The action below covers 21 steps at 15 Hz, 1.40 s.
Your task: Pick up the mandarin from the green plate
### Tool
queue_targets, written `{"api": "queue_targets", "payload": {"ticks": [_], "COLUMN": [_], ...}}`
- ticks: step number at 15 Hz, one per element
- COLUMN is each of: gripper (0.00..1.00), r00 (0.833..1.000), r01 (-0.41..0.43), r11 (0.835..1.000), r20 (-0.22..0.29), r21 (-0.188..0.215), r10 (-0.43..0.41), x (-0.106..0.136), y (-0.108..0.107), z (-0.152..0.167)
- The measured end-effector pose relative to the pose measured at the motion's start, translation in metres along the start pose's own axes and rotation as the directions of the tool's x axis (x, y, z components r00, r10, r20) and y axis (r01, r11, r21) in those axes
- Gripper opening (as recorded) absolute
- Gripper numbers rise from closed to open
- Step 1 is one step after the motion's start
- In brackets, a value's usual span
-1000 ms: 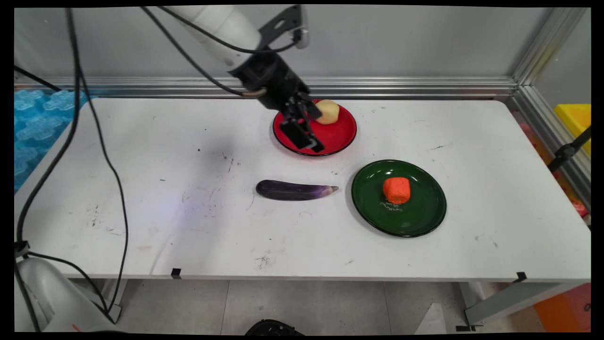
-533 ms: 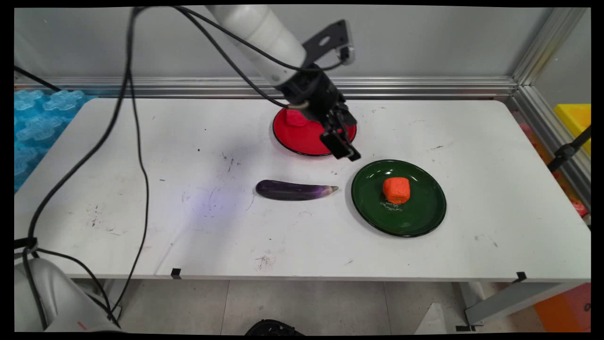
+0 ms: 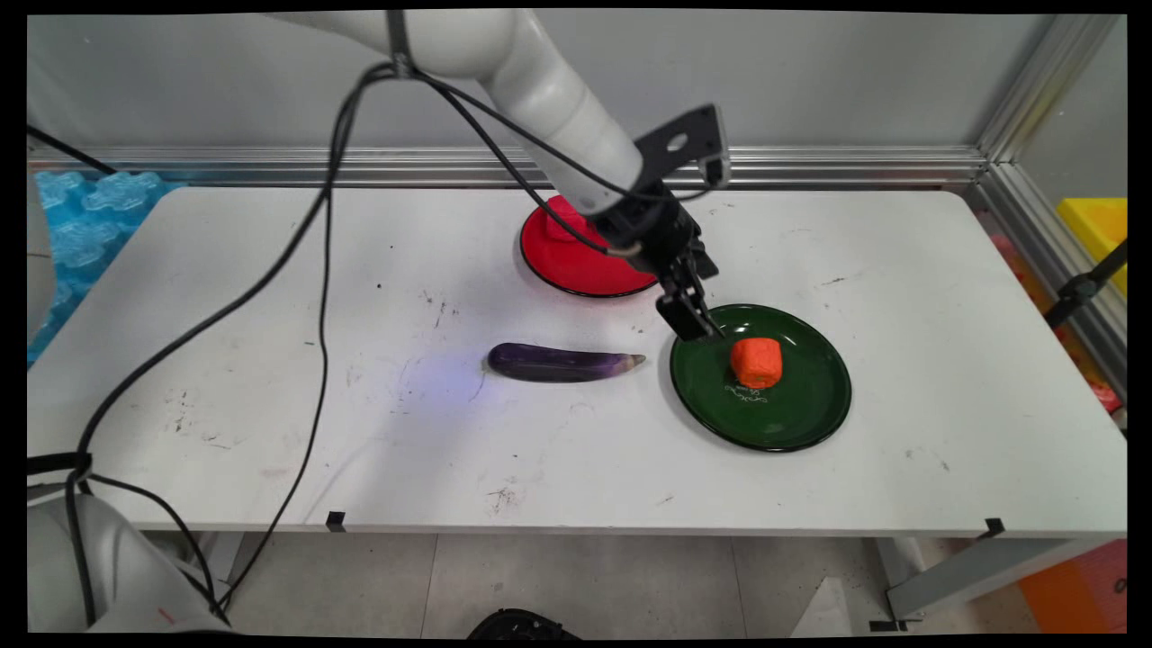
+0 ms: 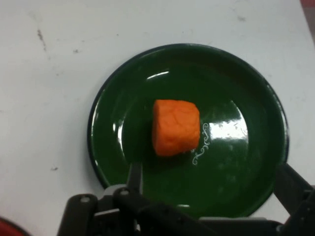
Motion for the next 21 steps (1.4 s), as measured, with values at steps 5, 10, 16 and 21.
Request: {"api": "queue_targets", "payload": {"ticks": [5,10,16,21], "gripper": [1.0,1.0,1.0,1.0], "r00": [1.0,0.999,0.999,0.999], "r01": [-0.015,-0.011,0.002,0.015], "r11": [1.0,1.0,1.0,1.0], "r20": [0.02,0.031,0.04,0.045], "r21": [-0.01,-0.008,0.004,0.01], "r10": [0.015,0.011,-0.002,-0.015], "x": [0.0,0.003,0.005,0.006], "y": [-0.001,-0.005,-0.009,-0.01], "z": [0.048,0.09,0.12,0.138]}}
